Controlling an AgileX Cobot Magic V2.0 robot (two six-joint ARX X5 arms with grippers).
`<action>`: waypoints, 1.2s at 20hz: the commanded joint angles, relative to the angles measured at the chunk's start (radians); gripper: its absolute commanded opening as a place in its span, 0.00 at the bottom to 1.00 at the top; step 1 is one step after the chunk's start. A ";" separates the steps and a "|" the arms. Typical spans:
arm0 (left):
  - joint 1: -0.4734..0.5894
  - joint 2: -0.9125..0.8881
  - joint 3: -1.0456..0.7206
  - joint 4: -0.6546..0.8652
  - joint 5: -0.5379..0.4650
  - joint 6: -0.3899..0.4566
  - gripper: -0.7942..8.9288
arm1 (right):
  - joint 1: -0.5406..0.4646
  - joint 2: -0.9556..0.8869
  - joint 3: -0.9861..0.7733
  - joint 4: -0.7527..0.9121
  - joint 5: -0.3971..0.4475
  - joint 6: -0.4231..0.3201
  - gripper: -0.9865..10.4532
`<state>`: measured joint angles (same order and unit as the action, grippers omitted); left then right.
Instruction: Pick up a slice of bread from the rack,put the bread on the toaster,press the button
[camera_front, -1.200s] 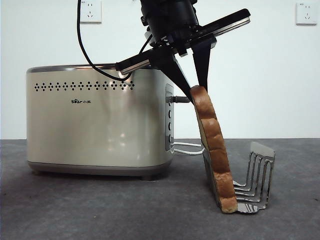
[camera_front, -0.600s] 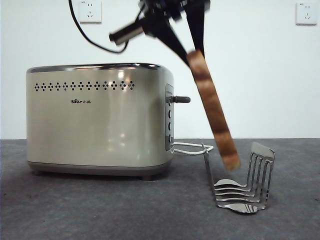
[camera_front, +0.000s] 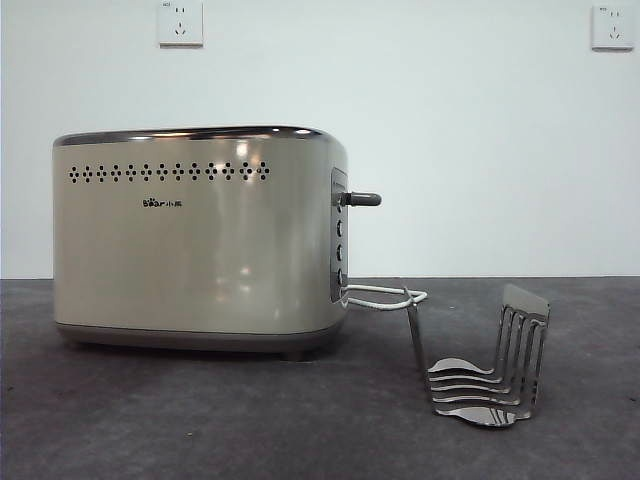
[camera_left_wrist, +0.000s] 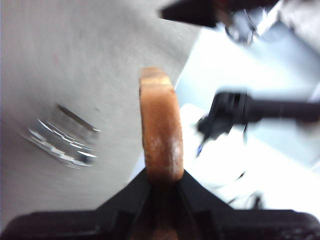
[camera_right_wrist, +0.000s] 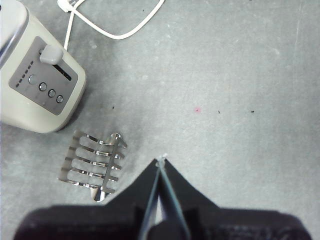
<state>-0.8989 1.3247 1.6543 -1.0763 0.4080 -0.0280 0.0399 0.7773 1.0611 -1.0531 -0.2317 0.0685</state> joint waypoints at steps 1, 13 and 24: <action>0.005 -0.051 -0.001 -0.091 -0.063 0.573 0.08 | 0.000 -0.001 0.002 -0.011 0.004 0.033 0.09; 0.078 -0.098 -0.001 -0.170 -0.642 1.189 0.08 | 0.000 -0.001 0.002 -0.117 0.005 0.036 0.09; 0.238 -0.051 -0.001 -0.050 -0.635 1.345 0.08 | 0.000 -0.001 0.002 -0.122 0.005 0.035 0.09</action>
<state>-0.6643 1.2732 1.6543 -1.1309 -0.2283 1.3029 0.0399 0.7773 1.0611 -1.1809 -0.2317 0.0975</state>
